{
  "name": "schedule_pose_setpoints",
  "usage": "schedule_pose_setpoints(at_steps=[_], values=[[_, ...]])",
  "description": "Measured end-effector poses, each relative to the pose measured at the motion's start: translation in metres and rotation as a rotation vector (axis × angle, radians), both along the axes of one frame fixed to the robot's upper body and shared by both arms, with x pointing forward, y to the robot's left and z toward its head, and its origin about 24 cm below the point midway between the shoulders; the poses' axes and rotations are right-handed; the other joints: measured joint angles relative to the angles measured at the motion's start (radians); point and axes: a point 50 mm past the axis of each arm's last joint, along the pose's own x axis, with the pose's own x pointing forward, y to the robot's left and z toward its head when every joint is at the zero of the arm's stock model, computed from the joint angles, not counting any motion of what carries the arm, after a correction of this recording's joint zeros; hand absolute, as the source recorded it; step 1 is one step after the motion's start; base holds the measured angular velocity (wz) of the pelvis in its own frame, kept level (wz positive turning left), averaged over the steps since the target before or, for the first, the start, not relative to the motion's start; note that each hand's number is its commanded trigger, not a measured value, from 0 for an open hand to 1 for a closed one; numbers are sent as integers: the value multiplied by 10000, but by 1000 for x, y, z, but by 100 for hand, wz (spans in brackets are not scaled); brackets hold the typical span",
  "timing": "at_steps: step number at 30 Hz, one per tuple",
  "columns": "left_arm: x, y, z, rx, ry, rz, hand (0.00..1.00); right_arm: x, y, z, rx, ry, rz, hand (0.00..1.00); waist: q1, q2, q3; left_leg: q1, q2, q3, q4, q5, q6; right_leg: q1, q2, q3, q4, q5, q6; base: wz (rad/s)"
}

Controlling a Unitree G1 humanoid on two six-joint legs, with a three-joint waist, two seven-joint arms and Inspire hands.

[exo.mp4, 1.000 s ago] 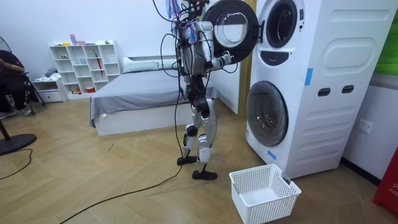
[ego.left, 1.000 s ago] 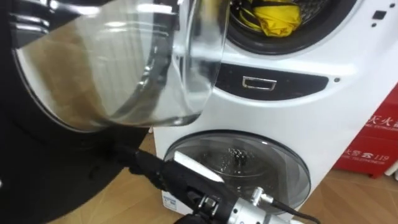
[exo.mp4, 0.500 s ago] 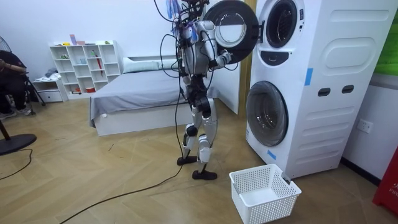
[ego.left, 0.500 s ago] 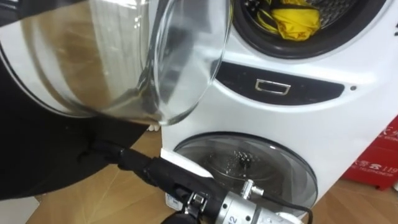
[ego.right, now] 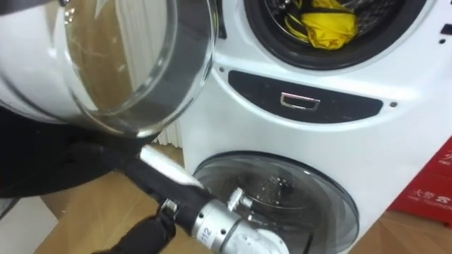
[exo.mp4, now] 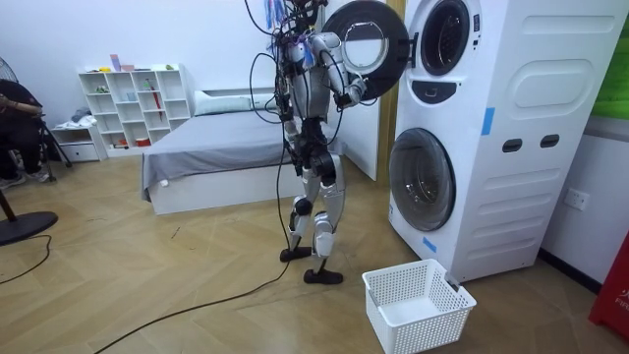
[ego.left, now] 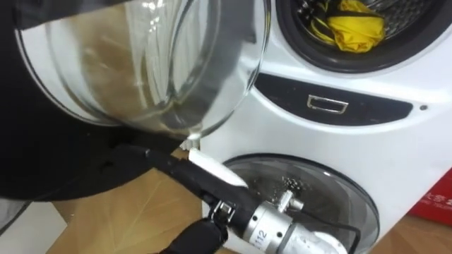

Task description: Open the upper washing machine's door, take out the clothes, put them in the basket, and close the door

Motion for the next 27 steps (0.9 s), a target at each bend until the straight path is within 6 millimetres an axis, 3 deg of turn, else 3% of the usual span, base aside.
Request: schedule_pose_setpoints(at_steps=[4,7,13,19,24,27], values=[[-9,2,1,-36,66,231,0,7,-2,-1,-229,-281,-548,0,225,-98,19,170,-51,-19,-7,14,24,163,-71,-37,37,-34,55,4],[-16,7,1,56,178,498,0,9,-3,0,-208,-481,-872,0,279,-222,111,186,-54,-42,7,17,29,216,-78,-86,24,-39,62,7],[-17,8,2,-55,241,594,0,16,-17,3,-287,-817,-1652,0,91,-256,175,120,-67,-68,34,14,31,259,-123,-212,10,-76,103,9],[-13,10,3,-194,153,774,0,27,-47,6,-580,-1389,-3156,0,-426,-238,172,103,-61,61,32,13,31,265,-115,-143,-30,-79,112,1],[-13,12,5,-146,96,1032,0,31,-90,-9,-1713,-1680,-5460,0,-1001,-323,27,127,-53,383,41,15,31,290,-81,-83,-106,-62,142,-3],[-18,18,6,22,192,1496,0,35,-117,-4,-2292,-2159,-6449,0,-1507,-359,3,157,-49,428,41,15,31,266,-97,22,-102,-62,143,-13]])
